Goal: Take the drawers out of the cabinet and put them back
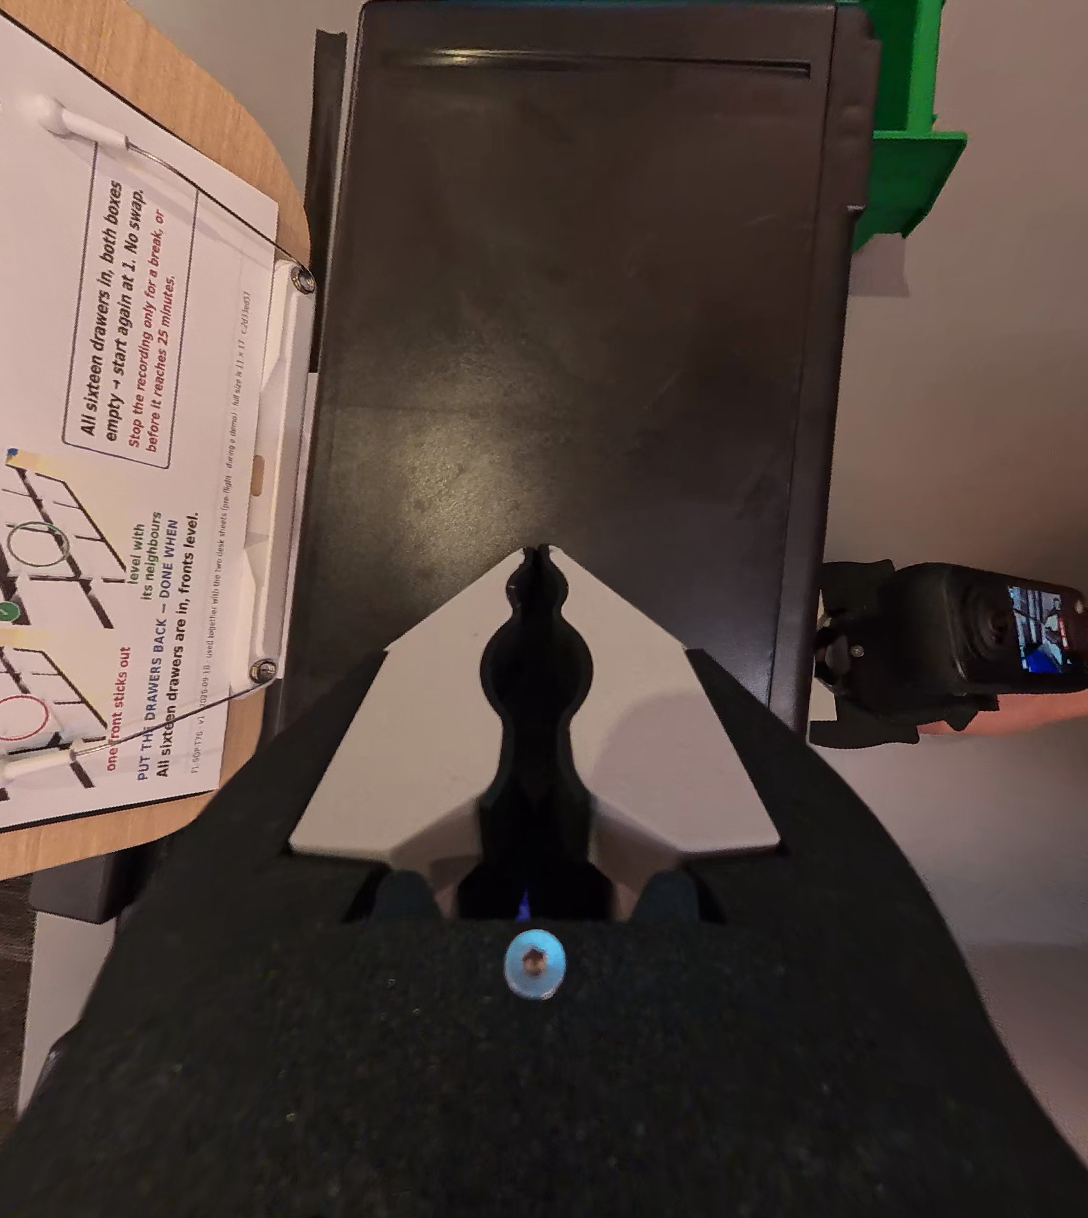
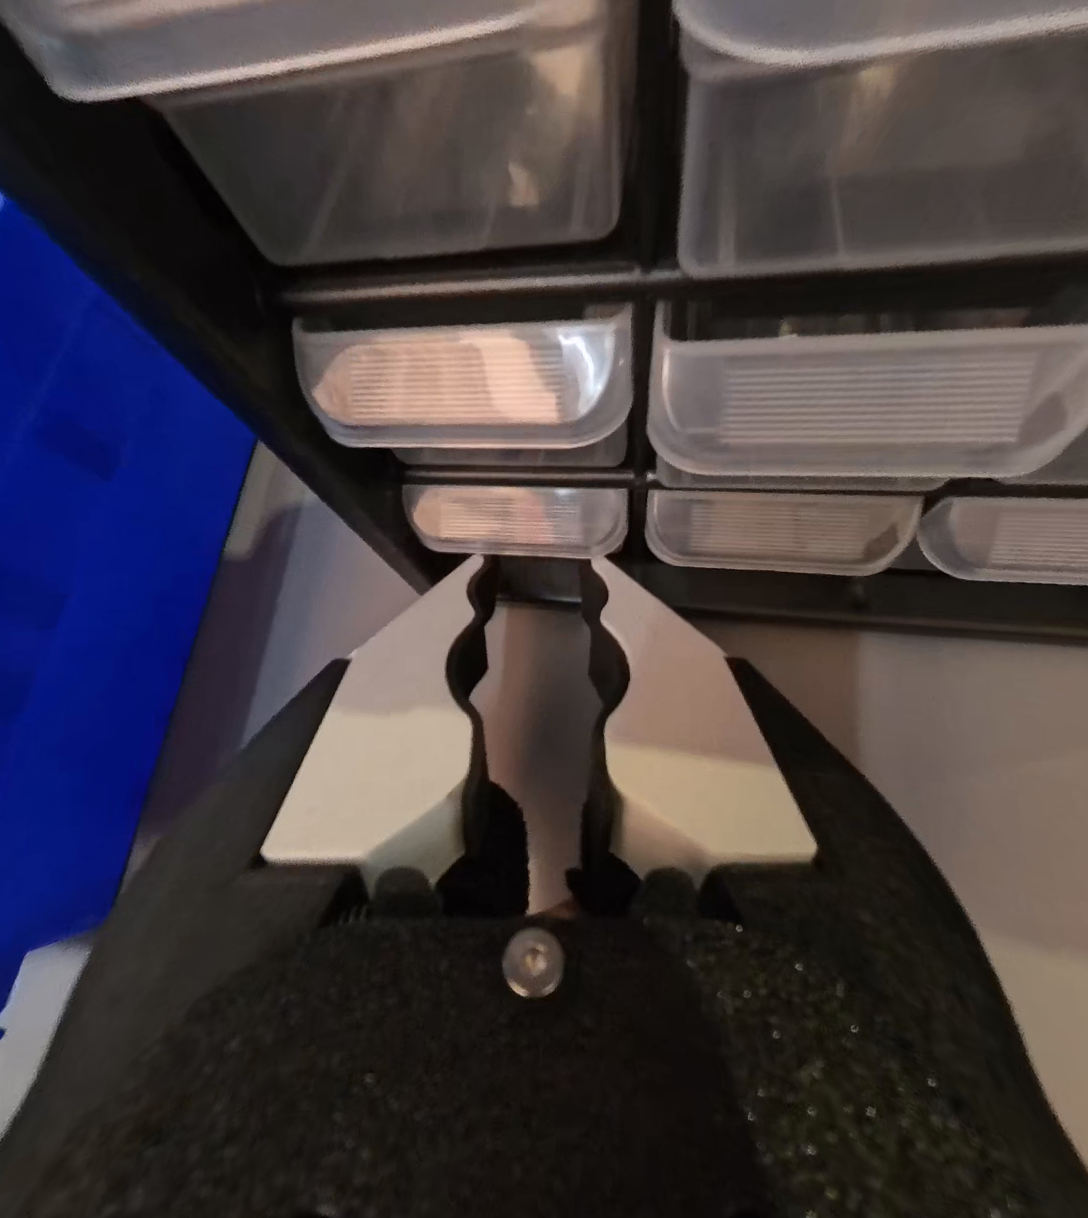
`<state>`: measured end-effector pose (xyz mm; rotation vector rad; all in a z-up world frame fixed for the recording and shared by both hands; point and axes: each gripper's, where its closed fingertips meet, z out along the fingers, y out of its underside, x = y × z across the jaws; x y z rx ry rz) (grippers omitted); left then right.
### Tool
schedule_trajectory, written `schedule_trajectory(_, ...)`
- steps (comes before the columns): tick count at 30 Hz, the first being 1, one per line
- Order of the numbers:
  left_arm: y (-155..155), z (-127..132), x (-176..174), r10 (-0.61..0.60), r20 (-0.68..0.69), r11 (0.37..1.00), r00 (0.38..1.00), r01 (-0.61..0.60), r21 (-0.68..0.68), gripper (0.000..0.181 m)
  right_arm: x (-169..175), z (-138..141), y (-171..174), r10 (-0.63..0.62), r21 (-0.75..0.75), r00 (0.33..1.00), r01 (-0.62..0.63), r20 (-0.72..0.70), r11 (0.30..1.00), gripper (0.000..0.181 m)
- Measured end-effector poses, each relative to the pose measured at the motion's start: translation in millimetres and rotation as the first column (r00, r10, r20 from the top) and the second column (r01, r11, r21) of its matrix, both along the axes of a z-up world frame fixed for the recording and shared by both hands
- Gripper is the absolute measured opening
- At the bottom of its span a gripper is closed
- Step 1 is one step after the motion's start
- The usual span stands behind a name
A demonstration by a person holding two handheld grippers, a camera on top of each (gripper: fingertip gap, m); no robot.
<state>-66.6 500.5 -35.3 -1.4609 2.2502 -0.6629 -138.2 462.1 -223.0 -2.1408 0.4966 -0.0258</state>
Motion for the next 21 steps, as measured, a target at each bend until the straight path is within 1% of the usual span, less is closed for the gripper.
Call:
schedule_trajectory(4, 0, 0, 0, 0.003, 0.014, 1.0, 1.0, -0.003, 0.012, 0.0, 0, 0, 1, 0.026, 0.03, 1.0, -0.026, 0.0, 0.999, 0.025)
schedule_trajectory(6, 0, 0, -1, 0.002, 0.017, 1.0, 1.0, -0.002, 0.022, 0.0, -6, 1, -2, 0.077, 0.039, 0.997, -0.077, -0.003, 0.996, 0.037)
schedule_trajectory(7, 1, 0, -1, 0.004, 0.018, 1.0, 1.0, -0.005, 0.03, 0.0, -8, 2, -9, 0.095, 0.031, 0.995, -0.095, -0.01, 0.995, 0.038)
schedule_trajectory(9, 1, 0, -1, 0.019, 0.028, 0.999, 0.999, -0.02, 0.033, 0.0, -13, 9, -27, 0.143, 0.046, 0.989, -0.142, -0.027, 0.989, 0.043)
schedule_trajectory(12, 3, 1, 0, 0.064, 0.067, 0.998, 0.996, -0.065, 0.018, 0.0, -24, 32, -64, 0.264, 0.13, 0.963, -0.256, -0.05, 0.958, 0.042)
schedule_trajectory(13, 7, 2, 1, 0.096, 0.091, 0.995, 0.991, -0.099, 0.027, 0.0, -21, 39, -79, 0.302, 0.153, 0.953, -0.294, -0.03, 0.943, 0.043)
schedule_trajectory(15, 12, 16, -2, 0.168, 0.19, 0.984, 0.967, -0.176, 0.028, 0.011, -3, 49, -110, 0.338, 0.165, 0.941, -0.338, 0.025, 0.927, 0.043)
schedule_trajectory(16, 10, 28, -8, 0.209, 0.258, 0.976, 0.943, -0.216, -0.004, 0.011, 11, 52, -126, 0.337, 0.162, 0.94, -0.34, 0.047, 0.926, 0.044)
schedule_trajectory(17, 7, 41, -17, 0.261, 0.334, 0.964, 0.906, -0.26, -0.049, 0.012, 28, 55, -141, 0.33, 0.168, 0.941, -0.337, 0.07, 0.926, 0.046)
schedule_trajectory(18, 5, 53, -29, 0.323, 0.405, 0.945, 0.855, -0.31, -0.099, 0.012, 45, 59, -154, 0.323, 0.186, 0.941, -0.336, 0.099, 0.923, 0.049)
schedule_trajectory(19, 5, 59, -43, 0.397, 0.454, 0.917, 0.798, -0.371, -0.15, 0.013, 64, 64, -162, 0.314, 0.21, 0.939, -0.338, 0.136, 0.918, 0.054)
schedule_trajectory(21, 6, 58, -71, 0.536, 0.492, 0.842, 0.686, -0.475, -0.255, 0.025, 100, 76, -165, 0.274, 0.249, 0.944, -0.314, 0.182, 0.916, 0.061)
